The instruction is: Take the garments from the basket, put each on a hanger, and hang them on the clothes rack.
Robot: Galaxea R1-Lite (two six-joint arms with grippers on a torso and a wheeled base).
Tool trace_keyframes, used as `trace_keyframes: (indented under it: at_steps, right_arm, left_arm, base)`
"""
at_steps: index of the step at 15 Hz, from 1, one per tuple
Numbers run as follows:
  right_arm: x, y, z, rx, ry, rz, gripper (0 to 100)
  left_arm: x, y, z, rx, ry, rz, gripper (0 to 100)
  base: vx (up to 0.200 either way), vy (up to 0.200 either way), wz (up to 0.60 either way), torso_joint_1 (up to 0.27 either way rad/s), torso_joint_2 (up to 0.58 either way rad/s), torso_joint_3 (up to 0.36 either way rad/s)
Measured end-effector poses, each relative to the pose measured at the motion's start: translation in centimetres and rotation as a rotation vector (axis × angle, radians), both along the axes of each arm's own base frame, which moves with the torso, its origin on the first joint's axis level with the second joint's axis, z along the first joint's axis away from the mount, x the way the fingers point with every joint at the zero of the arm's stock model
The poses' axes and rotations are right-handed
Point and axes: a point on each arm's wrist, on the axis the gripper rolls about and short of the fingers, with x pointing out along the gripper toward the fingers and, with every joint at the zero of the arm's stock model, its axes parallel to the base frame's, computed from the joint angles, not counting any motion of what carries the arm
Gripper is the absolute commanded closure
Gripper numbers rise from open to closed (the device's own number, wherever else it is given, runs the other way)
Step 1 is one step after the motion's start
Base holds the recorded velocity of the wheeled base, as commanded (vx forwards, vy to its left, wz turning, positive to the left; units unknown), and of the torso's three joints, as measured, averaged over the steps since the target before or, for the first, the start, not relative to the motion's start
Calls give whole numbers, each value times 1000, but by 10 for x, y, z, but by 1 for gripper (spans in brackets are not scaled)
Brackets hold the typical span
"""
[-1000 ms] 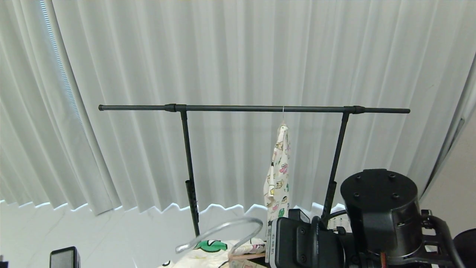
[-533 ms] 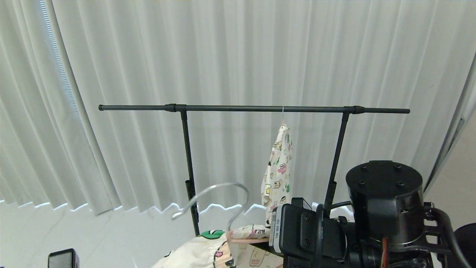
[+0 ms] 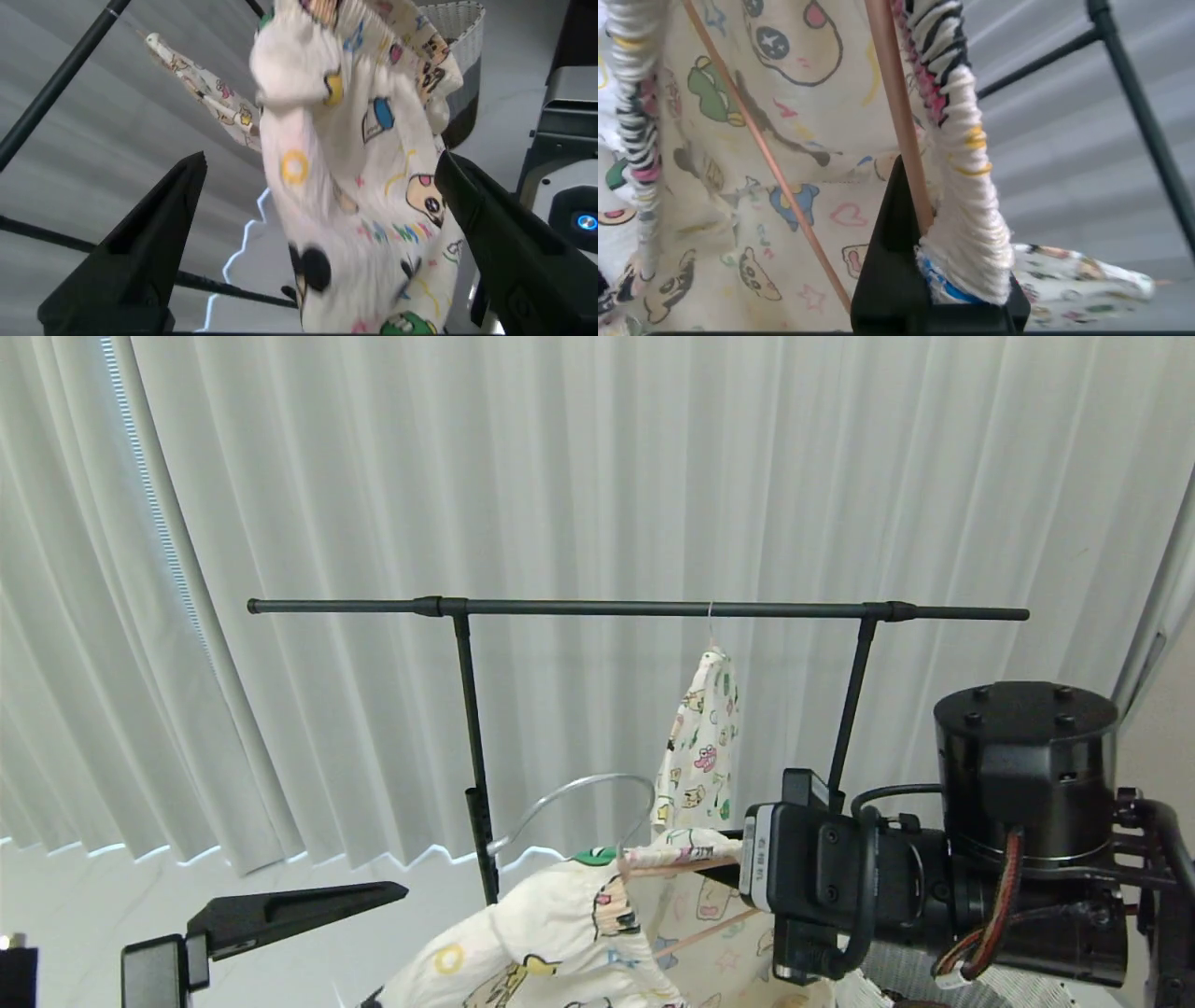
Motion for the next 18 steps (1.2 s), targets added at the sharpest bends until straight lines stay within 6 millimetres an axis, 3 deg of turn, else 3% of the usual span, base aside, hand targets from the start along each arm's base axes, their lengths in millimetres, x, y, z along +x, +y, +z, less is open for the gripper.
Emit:
trace_keyframes:
  at_steps: [4,8,14,15,18]
  right_arm:
    - [13,-27,7,-12,12,-92,100]
    - [13,-37,18,22,-13,-110,100]
    - [1,-39,31,61,-46,-83,100]
    - [-1,-40,32,65,-50,-79,100]
    - [-7,-38,36,77,-58,-57,100]
  left_arm:
    - [0,29,-27,32,20,160,0]
    - [-11,60,-60,38,37,318,0]
    - [-8,60,-64,-50,164,405,0]
    - [-8,59,-65,-52,178,379,100]
    - [-6,56,-66,-43,201,354,100]
  base:
    - [0,0,0,0,0,0]
    - [0,0,0,0,0,0]
    - [0,0,0,0,0,0]
    - [0,0,0,0,0,0]
    - [0,0,0,0,0,0]
